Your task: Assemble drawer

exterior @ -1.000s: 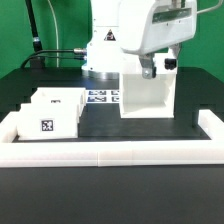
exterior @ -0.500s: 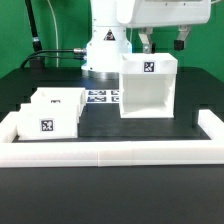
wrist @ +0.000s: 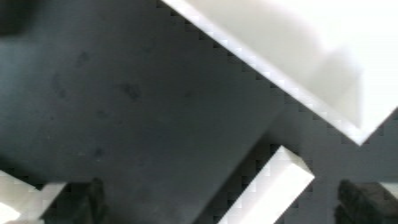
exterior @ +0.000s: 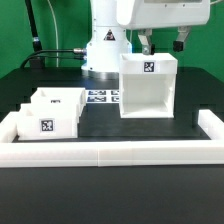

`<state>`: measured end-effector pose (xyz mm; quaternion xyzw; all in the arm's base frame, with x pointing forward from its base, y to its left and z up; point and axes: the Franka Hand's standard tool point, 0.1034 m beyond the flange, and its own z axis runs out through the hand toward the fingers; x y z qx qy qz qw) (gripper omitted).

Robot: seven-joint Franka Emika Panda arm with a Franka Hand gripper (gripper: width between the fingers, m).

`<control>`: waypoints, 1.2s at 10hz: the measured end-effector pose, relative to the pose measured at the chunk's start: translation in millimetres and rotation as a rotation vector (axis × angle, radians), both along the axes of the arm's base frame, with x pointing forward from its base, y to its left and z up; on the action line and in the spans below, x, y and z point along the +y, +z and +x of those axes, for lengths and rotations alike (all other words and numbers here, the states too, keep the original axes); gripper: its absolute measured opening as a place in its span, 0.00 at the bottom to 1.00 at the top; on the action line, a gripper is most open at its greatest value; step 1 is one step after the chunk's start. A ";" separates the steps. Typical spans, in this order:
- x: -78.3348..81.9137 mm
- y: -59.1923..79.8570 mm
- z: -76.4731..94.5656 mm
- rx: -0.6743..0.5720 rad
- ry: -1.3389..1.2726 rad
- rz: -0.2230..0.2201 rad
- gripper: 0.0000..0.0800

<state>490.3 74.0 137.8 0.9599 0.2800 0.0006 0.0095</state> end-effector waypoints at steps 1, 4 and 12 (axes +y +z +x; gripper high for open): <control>0.5 -0.1 -14.0 -0.017 -0.121 0.002 0.81; 9.9 -2.7 -50.9 -0.002 -0.291 -0.010 0.81; 15.4 -9.9 -71.7 -0.001 -0.541 0.017 0.81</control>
Offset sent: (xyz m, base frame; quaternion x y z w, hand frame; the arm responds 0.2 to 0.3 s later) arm -0.0466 0.0118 0.0003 -0.0029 -0.0196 0.1340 0.9908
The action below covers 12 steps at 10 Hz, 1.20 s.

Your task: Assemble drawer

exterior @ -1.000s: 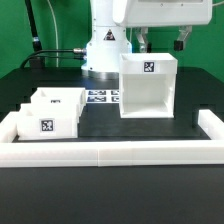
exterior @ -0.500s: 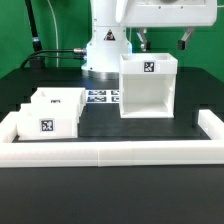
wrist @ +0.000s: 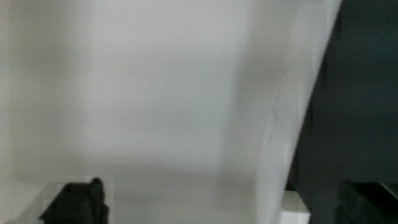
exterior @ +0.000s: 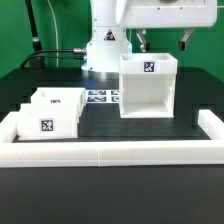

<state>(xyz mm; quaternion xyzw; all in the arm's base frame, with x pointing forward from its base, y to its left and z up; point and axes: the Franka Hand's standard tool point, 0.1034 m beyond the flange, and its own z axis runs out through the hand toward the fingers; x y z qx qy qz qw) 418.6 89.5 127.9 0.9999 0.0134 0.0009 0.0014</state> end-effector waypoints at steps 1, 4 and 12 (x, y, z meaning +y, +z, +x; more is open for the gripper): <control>2.8 -5.9 -9.3 0.005 -0.088 -0.001 0.81; 8.7 -15.8 -13.3 0.007 -0.172 0.007 0.81; 18.6 -24.8 -14.8 -0.001 -0.168 0.005 0.07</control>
Offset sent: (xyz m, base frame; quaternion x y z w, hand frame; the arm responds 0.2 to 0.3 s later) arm -0.0083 0.0094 -0.0143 0.0195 0.0006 0.0899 0.9958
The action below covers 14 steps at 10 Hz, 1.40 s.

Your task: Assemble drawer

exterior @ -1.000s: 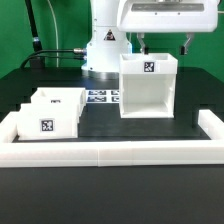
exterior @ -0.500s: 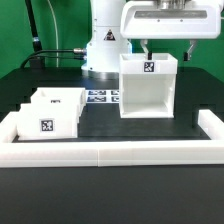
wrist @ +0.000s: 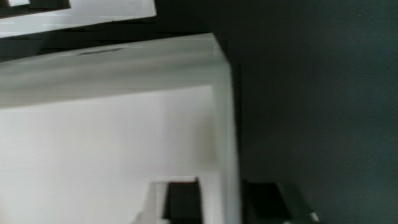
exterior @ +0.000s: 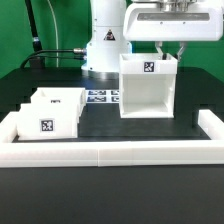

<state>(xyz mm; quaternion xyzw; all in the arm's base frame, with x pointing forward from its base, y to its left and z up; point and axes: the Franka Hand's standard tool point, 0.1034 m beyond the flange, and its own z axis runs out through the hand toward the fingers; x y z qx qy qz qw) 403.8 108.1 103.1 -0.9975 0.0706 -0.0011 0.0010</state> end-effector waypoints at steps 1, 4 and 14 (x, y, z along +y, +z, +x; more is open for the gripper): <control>0.2 0.3 0.5 -0.002 0.000 0.001 0.05; 0.2 0.1 0.4 -0.001 0.000 0.001 0.05; -12.5 0.5 96.1 -0.081 0.105 0.049 0.05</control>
Offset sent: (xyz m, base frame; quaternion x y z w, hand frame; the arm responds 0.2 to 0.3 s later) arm 0.0000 0.0000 0.0000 0.0000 0.0000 0.0000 1.0000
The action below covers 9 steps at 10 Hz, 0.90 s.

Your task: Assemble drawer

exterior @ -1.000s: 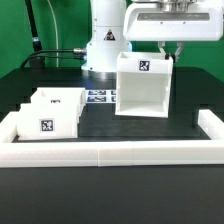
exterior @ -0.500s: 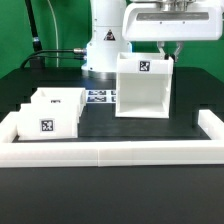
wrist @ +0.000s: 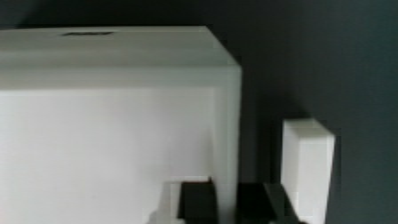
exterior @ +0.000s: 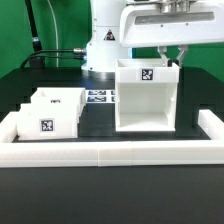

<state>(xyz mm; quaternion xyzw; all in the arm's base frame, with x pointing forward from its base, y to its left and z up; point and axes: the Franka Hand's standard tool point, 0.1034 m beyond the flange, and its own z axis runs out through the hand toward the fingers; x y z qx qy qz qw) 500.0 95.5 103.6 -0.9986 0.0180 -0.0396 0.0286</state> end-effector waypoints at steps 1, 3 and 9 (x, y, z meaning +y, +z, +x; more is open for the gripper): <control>0.6 0.0 9.8 -0.017 0.000 0.004 0.05; 3.1 0.2 32.5 -0.047 -0.001 0.012 0.05; 3.8 2.0 48.7 -0.063 -0.050 0.029 0.05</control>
Offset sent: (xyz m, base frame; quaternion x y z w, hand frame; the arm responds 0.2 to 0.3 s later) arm 0.0441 -0.0006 -0.0111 0.0037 0.0006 -0.0284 0.9996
